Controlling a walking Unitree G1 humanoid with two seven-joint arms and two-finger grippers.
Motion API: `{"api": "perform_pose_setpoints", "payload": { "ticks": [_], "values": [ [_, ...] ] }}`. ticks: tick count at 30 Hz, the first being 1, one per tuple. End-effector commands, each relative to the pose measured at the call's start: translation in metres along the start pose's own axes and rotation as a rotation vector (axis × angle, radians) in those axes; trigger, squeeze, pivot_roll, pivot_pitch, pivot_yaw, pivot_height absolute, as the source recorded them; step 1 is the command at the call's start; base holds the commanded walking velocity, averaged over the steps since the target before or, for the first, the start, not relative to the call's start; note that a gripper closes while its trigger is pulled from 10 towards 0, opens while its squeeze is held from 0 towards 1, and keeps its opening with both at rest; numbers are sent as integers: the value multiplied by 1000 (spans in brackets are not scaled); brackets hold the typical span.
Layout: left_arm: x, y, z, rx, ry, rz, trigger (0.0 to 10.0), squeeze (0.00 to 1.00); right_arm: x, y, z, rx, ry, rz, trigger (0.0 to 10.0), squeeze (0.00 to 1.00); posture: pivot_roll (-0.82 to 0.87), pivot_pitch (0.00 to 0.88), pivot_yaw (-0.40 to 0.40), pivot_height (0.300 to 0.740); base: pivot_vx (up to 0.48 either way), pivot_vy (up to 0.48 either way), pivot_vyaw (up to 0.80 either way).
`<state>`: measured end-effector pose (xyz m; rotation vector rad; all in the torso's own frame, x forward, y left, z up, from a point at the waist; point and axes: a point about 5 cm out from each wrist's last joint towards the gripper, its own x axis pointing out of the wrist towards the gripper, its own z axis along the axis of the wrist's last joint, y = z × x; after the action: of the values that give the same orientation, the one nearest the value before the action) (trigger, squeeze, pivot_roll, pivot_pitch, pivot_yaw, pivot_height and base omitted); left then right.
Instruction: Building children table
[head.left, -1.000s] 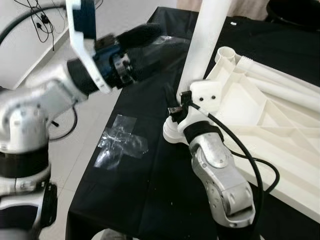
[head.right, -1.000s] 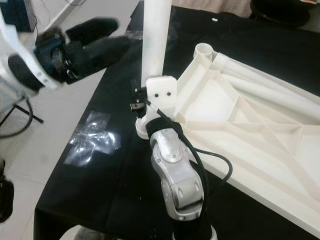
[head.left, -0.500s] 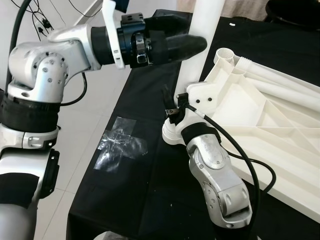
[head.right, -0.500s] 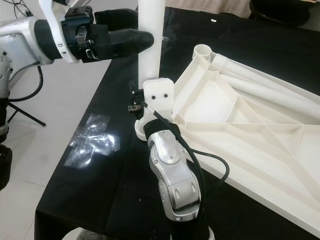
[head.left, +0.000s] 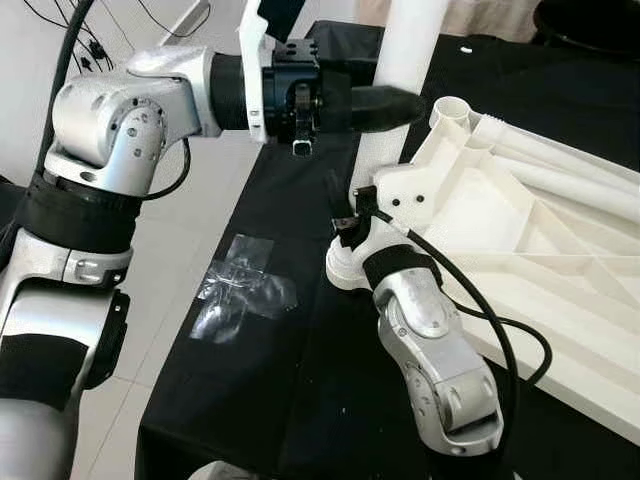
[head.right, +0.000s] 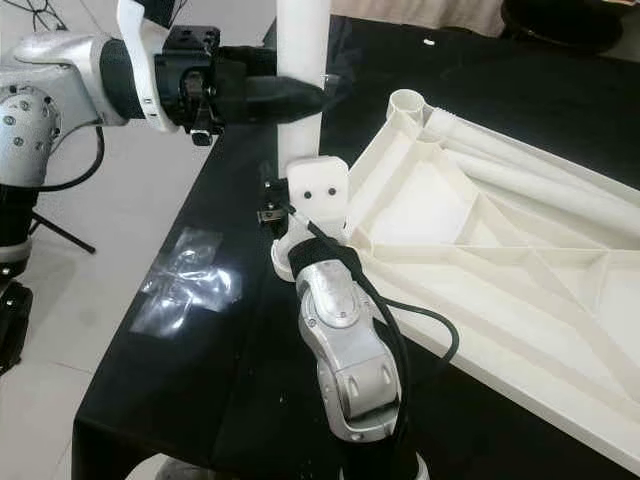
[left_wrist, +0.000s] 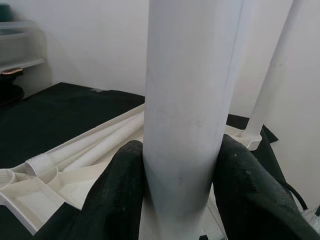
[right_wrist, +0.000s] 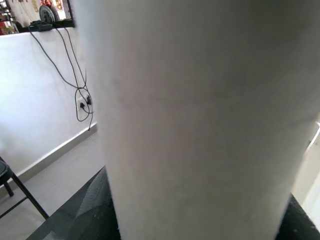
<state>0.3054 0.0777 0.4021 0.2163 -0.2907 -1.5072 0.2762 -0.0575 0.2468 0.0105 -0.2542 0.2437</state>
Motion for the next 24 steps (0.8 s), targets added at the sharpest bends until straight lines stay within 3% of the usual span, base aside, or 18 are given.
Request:
{"api": "perform_pose_setpoints", "payload": {
  "ticks": [1, 5, 14, 15, 16, 17, 24],
  "values": [
    [10, -5, -2, 21, 34, -56, 0, 0, -3, 12, -33, 39, 165, 57, 10000, 0, 76, 270, 14, 740, 0, 0, 0],
    [11, -9, -3, 66, 64, -69, 0, 0, -2, 12, -32, 39, 162, 59, 10000, 0, 77, 268, 14, 740, 0, 0, 0],
    [14, -10, -3, 68, 60, -84, 0, 0, 1, 9, -28, 29, 143, 55, 10000, 0, 71, 264, 10, 740, 0, 0, 0],
    [14, -9, -3, 69, 58, -85, 0, 0, 1, 8, -27, 29, 139, 56, 10000, 251, 71, 264, 10, 740, 0, 0, 0],
    [14, -9, -3, 69, 57, -86, 0, 0, 1, 7, -26, 29, 135, 56, 10000, 361, 71, 264, 10, 740, 0, 0, 0],
    [14, -8, -3, 71, 57, -87, 0, 0, 1, 5, -25, 31, 125, 59, 10000, 1000, 67, 265, 10, 740, 0, 0, 0],
    [15, -8, -5, 74, 58, -98, 0, 0, 12, -7, -14, 23, 74, 126, 10000, 1000, 64, 266, 12, 740, 0, 0, 0]
  ]
}}
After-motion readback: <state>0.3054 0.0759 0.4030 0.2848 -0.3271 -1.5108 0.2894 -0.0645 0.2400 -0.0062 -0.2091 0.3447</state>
